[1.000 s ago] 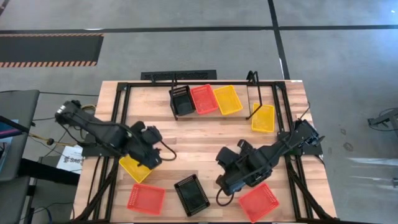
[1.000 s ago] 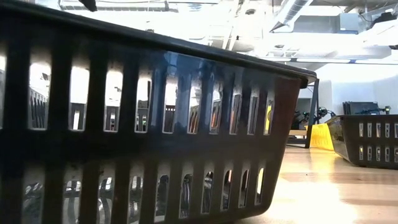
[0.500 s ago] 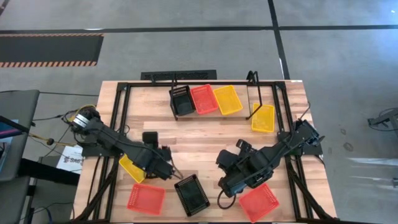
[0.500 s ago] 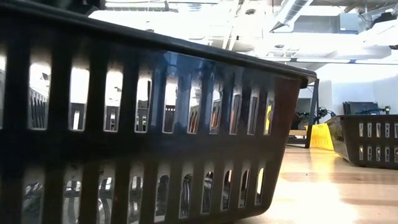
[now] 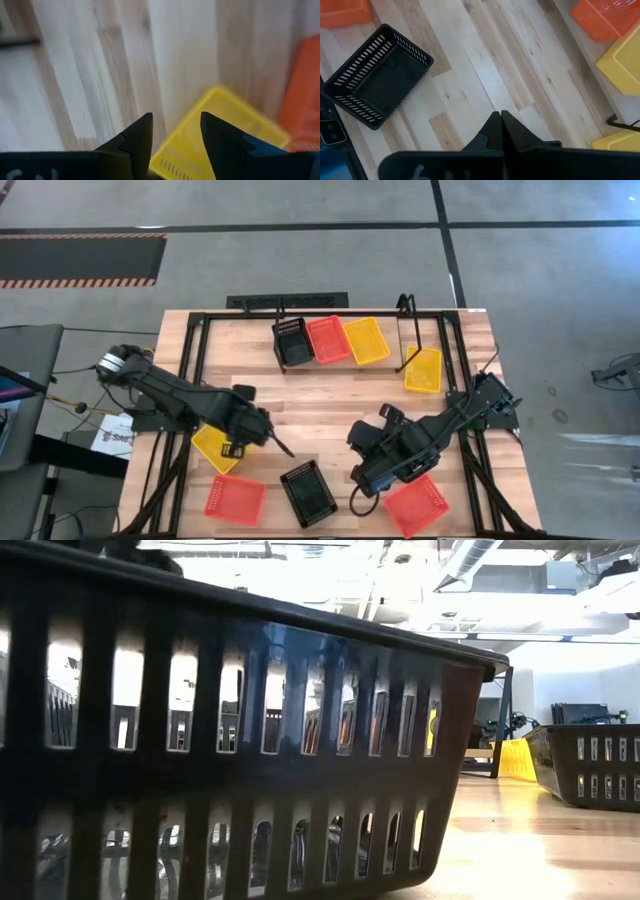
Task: Stack baskets on shelf by color
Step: Stack the bottom yellow bin on top of the other yellow bin on the shelf
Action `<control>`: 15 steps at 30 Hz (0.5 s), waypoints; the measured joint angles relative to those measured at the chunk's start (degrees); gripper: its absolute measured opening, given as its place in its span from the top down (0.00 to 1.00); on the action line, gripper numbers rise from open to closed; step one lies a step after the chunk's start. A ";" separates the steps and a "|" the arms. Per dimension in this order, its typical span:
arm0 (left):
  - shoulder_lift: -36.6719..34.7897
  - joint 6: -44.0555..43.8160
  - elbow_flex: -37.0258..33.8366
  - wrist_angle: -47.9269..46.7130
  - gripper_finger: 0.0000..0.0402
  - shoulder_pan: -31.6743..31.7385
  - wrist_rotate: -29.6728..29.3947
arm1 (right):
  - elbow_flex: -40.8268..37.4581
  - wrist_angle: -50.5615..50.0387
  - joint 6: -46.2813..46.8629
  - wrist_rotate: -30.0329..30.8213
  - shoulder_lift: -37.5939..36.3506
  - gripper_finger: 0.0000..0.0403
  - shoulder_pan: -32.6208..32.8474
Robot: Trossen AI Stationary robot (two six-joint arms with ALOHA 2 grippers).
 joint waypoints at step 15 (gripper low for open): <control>-12.11 12.94 -20.96 10.95 0.62 0.53 6.22 | 0.02 0.21 0.02 -0.04 -0.01 0.99 -3.60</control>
